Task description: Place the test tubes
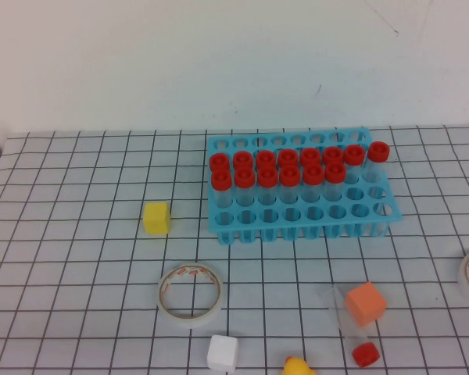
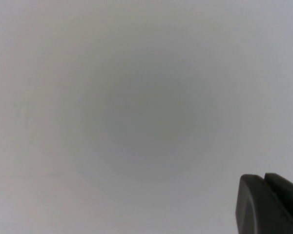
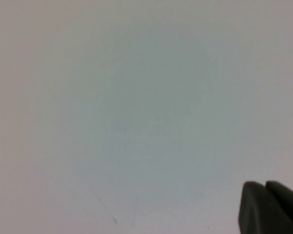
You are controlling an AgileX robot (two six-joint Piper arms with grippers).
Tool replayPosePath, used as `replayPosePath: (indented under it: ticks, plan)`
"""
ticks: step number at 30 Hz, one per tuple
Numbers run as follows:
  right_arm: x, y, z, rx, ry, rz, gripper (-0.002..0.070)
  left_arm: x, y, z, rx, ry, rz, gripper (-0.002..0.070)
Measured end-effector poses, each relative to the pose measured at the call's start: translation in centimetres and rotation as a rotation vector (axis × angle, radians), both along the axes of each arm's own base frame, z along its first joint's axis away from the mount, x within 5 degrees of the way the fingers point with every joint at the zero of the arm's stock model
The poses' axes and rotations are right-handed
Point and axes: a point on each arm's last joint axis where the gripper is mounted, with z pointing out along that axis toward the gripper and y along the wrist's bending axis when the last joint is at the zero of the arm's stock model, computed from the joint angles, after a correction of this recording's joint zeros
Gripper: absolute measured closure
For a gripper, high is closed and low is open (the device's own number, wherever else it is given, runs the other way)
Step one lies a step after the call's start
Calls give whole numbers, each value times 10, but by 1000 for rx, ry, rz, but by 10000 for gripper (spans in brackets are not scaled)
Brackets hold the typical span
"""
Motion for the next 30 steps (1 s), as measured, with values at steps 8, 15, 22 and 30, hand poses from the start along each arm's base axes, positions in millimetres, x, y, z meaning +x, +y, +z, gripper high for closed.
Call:
replayPosePath:
  ticks: [8,15,22,30]
  plan:
    - [-4,-1,7,20,-91,2,678,-5,2,8,-19,-105,14,676]
    - [-12,-5,46,147,16,-3,678,-6,-4,35,18,149,-50,676]
    - [-13,-8,99,207,342,-47,678,11,-10,74,186,460,-58,676]
    - [41,9,98,69,926,137,678,30,-16,57,190,783,-137,676]
